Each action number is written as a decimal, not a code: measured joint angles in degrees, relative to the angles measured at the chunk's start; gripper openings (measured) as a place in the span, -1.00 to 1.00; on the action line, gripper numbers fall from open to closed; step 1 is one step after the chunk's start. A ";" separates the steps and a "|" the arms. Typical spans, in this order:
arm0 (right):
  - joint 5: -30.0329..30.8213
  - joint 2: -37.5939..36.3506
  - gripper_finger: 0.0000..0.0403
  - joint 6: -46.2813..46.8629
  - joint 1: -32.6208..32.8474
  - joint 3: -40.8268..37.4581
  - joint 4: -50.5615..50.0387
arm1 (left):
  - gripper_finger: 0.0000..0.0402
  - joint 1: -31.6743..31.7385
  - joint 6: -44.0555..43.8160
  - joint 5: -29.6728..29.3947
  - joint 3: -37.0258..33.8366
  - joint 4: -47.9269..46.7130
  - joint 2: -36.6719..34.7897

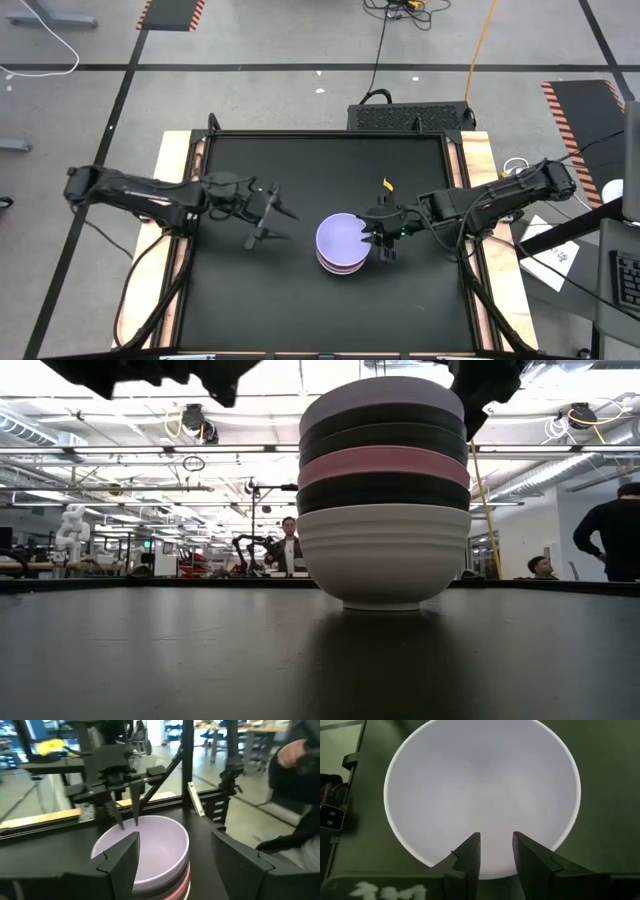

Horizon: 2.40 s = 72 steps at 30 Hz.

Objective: Nest bowls inside each other
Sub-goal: Stack the purple bowl on top of the black bowl

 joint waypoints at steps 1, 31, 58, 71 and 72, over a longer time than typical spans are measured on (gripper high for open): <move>0.02 0.00 -0.47 -0.09 0.00 0.00 0.04 | 0.22 -0.33 0.52 -1.17 0.00 -2.13 -1.77; 7.06 5.99 -0.47 -4.90 7.17 0.00 13.21 | 0.22 -7.79 3.23 -15.01 -3.89 -14.30 -15.61; 11.78 5.84 -0.47 -2.25 10.47 -1.53 15.11 | 0.22 -11.45 3.36 -17.21 -3.89 -14.28 -15.59; 11.72 3.60 -0.47 -5.41 10.41 -3.14 18.97 | 0.22 -12.07 3.49 -18.49 -3.89 -12.97 -15.59; 11.74 2.97 -0.47 -6.03 10.31 -2.87 18.87 | 0.22 -12.07 3.52 -19.32 -3.89 -13.05 -15.59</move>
